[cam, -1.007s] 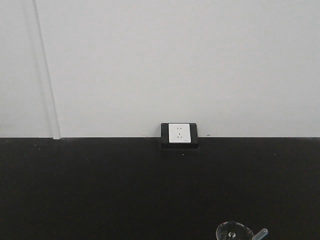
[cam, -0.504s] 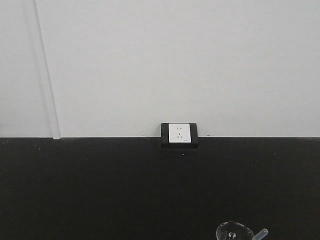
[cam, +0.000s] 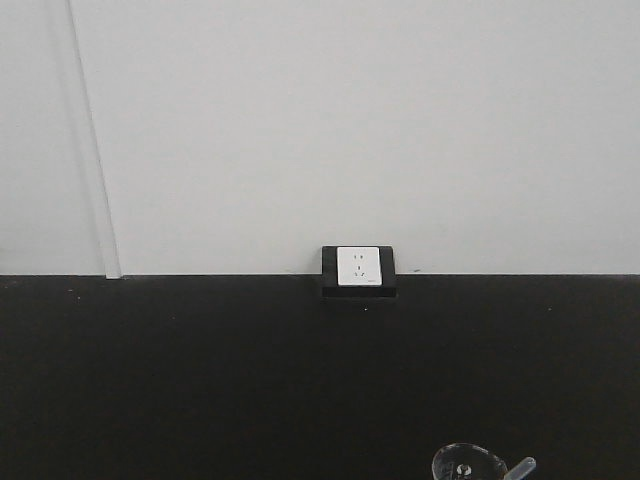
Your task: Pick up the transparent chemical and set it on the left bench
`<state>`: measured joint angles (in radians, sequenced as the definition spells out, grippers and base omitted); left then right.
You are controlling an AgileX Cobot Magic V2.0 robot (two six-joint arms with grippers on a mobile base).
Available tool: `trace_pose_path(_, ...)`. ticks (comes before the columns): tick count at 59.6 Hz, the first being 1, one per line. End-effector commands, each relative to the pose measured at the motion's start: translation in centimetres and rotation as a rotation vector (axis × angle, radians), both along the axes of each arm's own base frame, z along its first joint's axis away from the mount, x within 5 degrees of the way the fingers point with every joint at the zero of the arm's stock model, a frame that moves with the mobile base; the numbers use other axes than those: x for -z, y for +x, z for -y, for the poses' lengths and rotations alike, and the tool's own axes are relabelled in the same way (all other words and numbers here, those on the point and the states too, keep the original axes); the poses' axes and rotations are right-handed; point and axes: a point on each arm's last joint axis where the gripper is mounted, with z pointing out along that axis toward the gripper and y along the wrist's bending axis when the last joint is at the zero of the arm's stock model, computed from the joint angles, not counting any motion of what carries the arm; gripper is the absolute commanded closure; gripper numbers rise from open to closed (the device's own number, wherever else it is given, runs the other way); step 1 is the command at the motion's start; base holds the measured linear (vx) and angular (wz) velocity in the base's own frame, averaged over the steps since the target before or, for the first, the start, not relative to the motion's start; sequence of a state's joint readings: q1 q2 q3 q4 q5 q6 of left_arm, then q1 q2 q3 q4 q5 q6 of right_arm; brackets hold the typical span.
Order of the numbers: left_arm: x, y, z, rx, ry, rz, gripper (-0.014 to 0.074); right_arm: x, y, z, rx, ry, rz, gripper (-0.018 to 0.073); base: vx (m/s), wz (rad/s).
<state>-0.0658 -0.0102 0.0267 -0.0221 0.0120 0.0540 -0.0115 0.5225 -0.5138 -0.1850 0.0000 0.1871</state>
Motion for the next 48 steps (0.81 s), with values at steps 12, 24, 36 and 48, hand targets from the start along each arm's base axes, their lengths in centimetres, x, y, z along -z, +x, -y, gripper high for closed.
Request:
trace_pose_path(12, -0.3, -0.1, 0.0, 0.001, -0.014, 0.081, 0.0600, -1.5, 3.2, -0.1, -0.016, 0.003, 0.035, 0.0562, 0.00, 0.00)
trace_pose_path(24, -0.3, -0.1, 0.0, 0.001, -0.014, 0.081, 0.0600, -1.2, 3.7, -0.1, -0.016, 0.004, 0.011, 0.0509, 0.00, 0.00)
trace_pose_path(36, -0.3, -0.1, 0.0, 0.001, -0.014, 0.081, 0.0600, -1.2, 3.7, -0.1, -0.016, 0.004, 0.011, 0.0337, 0.00, 0.00)
trace_pose_path(48, -0.3, -0.1, 0.0, 0.001, -0.014, 0.081, 0.0600, -1.3, 3.7, -0.1, -0.018, 0.011, 0.018, -0.0014, 0.00, 0.00)
